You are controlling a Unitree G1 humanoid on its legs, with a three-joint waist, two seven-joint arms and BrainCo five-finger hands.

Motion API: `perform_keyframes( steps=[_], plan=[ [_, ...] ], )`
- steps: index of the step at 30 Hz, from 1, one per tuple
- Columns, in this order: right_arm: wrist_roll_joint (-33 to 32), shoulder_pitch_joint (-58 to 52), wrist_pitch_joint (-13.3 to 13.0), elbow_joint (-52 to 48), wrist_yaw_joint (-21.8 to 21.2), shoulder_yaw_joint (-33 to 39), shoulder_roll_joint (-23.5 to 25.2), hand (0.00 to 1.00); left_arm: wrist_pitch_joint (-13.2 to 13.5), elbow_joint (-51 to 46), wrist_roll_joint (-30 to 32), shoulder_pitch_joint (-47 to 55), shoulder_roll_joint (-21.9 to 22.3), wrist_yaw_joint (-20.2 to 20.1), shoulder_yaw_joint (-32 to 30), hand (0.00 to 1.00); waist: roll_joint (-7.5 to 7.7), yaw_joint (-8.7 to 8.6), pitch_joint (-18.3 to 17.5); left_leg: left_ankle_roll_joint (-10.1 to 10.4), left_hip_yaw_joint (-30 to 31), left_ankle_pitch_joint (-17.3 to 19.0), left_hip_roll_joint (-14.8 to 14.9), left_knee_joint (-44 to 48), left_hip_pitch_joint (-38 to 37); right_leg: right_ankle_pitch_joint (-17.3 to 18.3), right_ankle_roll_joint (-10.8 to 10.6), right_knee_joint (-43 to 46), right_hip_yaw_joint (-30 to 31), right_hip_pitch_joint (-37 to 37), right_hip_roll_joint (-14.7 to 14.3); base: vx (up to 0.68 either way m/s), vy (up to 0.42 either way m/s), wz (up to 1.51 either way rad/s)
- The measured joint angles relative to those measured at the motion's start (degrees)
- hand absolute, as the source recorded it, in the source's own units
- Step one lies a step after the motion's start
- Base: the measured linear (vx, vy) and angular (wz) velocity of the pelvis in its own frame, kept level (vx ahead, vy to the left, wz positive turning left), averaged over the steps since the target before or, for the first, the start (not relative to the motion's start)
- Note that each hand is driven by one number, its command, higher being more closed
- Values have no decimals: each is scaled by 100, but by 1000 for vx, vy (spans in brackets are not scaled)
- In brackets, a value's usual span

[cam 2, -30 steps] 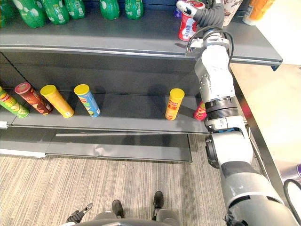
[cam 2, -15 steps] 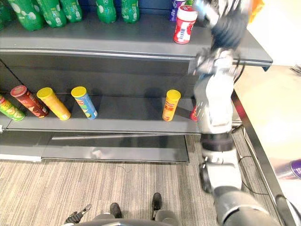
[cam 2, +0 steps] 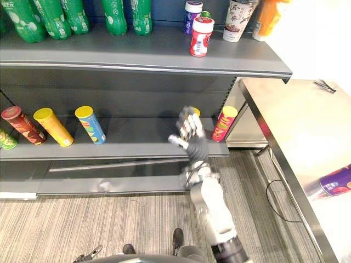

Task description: Put the gum and the chips on the shelf.

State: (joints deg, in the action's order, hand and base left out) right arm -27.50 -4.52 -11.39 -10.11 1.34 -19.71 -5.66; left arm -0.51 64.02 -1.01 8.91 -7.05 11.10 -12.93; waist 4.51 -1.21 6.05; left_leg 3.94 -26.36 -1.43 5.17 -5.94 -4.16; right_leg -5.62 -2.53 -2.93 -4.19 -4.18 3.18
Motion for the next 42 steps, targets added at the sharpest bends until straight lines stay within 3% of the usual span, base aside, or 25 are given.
perform_keyframes(
  steps=[6, 12, 20, 31, 34, 38, 40, 41, 42],
  plan=[
    [426, -831, 180, 1318, -253, 55, 16, 0, 47, 145, 5, -30, 22, 16, -112, 0, -45, -14, -14, -20, -53, 21, -24, 0, -13, 0, 0, -7, 42, 26, 22, -5, -1, -2],
    [1190, -998, 541, 3552, -252, 1346, 117, 0, 69, 157, 7, -27, 125, 18, -227, 0, -177, -13, -49, -30, -132, 66, -30, 0, -29, 0, 0, -29, 120, 25, 11, 3, -5, -6],
    [1386, -694, 636, 6067, 133, 2804, 132, 0, 124, 158, -75, -32, 289, -89, -576, 0, -417, -5, -82, 2, -145, 136, -27, 1, -67, 14, -22, -101, 125, 59, 3, 18, -7, -1],
    [1417, -599, 831, 6871, 198, 3561, 191, 0, 169, 201, -115, -28, 371, -334, -724, 0, -476, 38, -45, -27, -149, 227, -68, 1, -218, 86, -81, -100, 107, 242, 51, 0, 0, 0],
    [1418, -565, 865, 6986, 233, 3857, 228, 0, 187, 194, -220, -30, 394, -369, -777, 0, -432, 46, 8, -50, -182, 255, -82, 16, -238, 132, -117, -32, 122, 231, 74, 1, 2, -1],
    [1395, -524, 862, 6973, 311, 4255, 307, 0, 218, 144, -568, -229, 338, -424, -774, 0, -360, 52, 334, -100, -282, 926, 164, 1291, 126, 583, -217, 939, 199, -180, 162, -18, -1, -7],
    [1361, -539, 862, 6886, 318, 4392, 384, 0, 237, 128, -566, -256, 337, -468, -780, 0, -393, -20, 387, -130, -407, 1320, 441, 2087, 446, 560, -248, 1022, 334, -320, 68, -87, 36, -59],
    [1343, -567, 850, 6674, 328, 4488, 509, 0, 240, 4, -563, -315, 345, -475, -798, 0, -436, -25, 437, -138, -741, 1742, 817, 2793, 810, 429, -449, 988, 577, -554, -107, -117, 73, -99],
    [1341, -584, 847, 6587, 330, 4553, 571, 0, 248, -63, -557, -350, 355, -474, -830, 0, -437, -25, 455, -167, -864, 1844, 930, 2974, 896, 380, -530, 933, 611, -660, -144, -124, 77, -132]
  ],
)
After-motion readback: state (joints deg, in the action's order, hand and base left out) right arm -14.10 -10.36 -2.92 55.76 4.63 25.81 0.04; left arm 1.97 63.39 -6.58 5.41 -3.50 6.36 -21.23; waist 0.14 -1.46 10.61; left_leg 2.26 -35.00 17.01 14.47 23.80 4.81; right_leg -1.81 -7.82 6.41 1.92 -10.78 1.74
